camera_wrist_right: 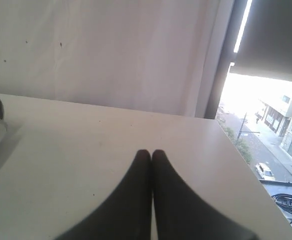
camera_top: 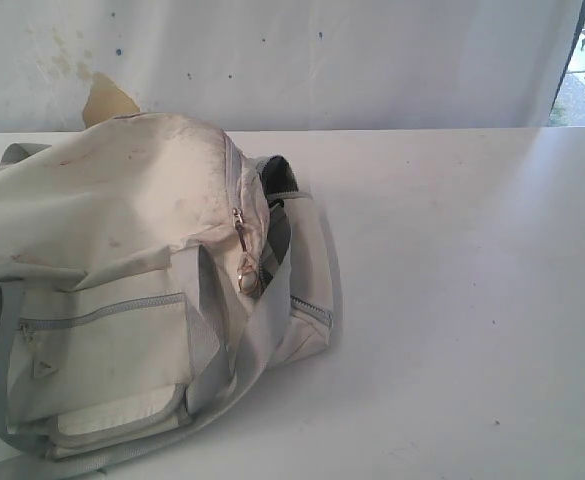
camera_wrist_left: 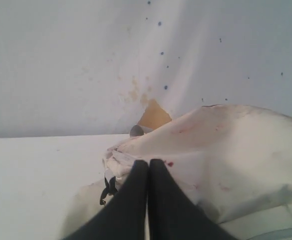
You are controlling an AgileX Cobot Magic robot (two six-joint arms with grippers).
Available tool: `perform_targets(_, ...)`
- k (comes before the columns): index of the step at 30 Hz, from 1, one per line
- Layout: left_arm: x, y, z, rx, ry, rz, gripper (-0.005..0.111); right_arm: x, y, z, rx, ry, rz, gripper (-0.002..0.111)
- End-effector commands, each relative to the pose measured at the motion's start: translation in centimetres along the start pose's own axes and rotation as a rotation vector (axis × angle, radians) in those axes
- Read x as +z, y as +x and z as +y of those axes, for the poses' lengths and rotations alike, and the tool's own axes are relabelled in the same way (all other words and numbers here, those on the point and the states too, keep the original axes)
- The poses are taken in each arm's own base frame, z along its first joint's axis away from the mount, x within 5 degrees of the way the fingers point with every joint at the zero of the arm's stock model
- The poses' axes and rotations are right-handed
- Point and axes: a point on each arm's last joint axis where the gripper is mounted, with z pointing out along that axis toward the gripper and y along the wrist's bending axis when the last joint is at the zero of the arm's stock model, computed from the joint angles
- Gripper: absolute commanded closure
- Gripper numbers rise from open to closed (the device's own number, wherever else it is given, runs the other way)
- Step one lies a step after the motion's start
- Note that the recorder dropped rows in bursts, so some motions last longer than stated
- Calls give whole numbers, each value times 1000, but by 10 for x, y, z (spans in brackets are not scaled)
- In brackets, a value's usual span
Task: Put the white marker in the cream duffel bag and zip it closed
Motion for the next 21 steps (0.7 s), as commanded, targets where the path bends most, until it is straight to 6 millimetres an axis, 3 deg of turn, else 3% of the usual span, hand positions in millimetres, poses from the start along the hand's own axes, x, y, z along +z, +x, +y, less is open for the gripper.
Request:
perform_targets(1, 0, 5, 0, -71, 0, 35, 107, 0, 1, 1, 11, -7, 1, 108)
perform_targets(8, -1, 13, 1, -63, -9, 123, 107, 0, 1, 1, 11, -7, 1, 108)
perform_targets(21, -1, 13, 1, -59, -10, 128, 107, 0, 1, 1, 11, -7, 1, 108)
